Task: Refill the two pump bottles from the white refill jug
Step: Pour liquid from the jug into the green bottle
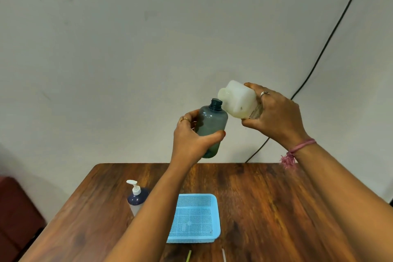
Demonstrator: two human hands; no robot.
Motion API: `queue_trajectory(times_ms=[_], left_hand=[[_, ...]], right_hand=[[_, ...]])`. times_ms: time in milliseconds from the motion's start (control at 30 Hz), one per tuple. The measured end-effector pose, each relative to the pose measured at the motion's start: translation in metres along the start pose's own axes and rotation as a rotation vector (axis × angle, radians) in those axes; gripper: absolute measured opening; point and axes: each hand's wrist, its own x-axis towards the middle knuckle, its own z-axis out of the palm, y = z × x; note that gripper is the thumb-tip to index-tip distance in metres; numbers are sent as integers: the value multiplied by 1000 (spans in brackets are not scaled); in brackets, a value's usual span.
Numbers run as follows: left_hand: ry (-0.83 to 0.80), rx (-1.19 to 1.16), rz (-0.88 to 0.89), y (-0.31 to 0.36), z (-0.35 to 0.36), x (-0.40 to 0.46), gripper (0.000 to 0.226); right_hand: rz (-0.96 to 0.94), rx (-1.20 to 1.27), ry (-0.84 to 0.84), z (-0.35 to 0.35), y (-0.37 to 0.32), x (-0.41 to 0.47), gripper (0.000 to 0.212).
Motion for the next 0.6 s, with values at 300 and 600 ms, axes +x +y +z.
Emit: queue_trajectory(times_ms=[300, 600], left_hand=[[0, 4, 6, 4, 5, -3, 78], [3, -11, 6, 9, 10, -7, 78]], right_hand=[[-99, -70, 74, -8, 9, 3, 80], [-135, -133, 94, -16, 12, 2, 80]])
